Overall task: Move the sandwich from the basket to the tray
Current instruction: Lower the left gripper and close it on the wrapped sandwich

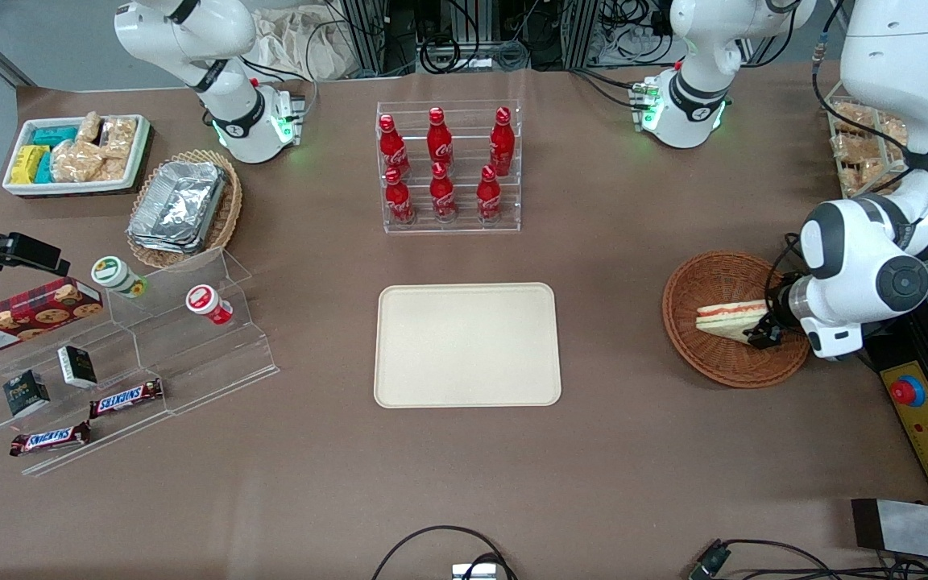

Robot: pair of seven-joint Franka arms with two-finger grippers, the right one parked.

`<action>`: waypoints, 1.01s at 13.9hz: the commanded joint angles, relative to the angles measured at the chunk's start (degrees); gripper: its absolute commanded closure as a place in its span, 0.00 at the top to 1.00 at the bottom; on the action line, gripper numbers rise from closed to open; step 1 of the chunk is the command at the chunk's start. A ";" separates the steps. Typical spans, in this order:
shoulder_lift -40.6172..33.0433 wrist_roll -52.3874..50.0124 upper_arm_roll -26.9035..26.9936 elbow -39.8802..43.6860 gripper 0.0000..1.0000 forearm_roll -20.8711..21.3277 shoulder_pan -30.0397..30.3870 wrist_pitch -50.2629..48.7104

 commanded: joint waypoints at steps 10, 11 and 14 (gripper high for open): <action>0.55 -4.47 -1.23 13.79 0.00 -0.41 -1.30 -11.80; 0.73 -3.06 -1.85 17.74 0.00 -0.41 -1.30 -16.90; 0.99 1.68 -6.14 28.92 0.00 -0.67 -1.30 -26.95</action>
